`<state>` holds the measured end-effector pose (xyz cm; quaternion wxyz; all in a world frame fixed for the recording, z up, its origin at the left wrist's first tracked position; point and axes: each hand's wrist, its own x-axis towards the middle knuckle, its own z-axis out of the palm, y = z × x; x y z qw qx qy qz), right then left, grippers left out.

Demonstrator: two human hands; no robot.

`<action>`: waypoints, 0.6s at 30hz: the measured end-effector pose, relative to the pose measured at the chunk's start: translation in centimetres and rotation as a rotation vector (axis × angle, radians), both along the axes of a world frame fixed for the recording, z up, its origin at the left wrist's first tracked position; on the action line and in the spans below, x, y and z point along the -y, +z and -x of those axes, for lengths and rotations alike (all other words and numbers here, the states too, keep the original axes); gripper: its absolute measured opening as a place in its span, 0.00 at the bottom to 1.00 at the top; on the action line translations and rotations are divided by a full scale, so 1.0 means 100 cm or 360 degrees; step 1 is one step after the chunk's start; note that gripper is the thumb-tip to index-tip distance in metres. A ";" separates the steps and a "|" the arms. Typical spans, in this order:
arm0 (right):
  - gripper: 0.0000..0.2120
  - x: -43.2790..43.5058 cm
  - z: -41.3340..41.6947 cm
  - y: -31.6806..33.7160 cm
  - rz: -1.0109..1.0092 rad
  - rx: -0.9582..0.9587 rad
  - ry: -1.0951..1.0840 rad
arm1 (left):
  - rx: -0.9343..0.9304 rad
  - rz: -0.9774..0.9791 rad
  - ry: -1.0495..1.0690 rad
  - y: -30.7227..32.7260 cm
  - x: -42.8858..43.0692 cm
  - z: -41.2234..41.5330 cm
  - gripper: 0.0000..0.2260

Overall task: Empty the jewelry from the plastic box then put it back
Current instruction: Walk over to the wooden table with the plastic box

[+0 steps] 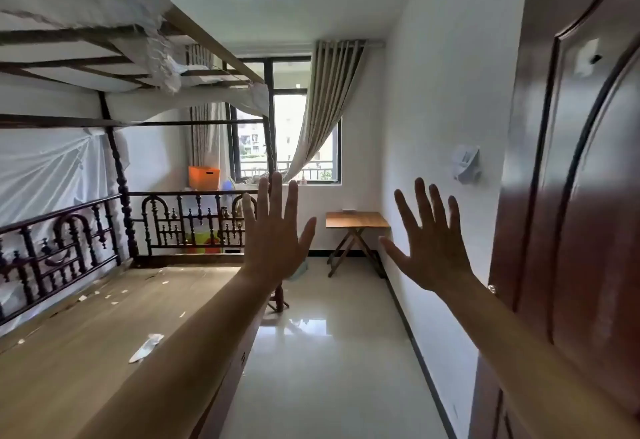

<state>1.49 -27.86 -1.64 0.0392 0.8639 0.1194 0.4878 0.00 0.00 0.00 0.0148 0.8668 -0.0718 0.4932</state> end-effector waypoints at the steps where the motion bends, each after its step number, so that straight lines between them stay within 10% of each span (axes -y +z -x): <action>1: 0.40 0.003 -0.022 -0.001 0.0008 -0.0028 0.0008 | -0.0050 0.0017 -0.0016 -0.001 0.005 -0.020 0.33; 18: 0.41 0.011 -0.416 -0.006 0.0004 -0.0274 0.0156 | -0.0181 -0.0061 0.0127 0.012 0.021 -0.390 0.34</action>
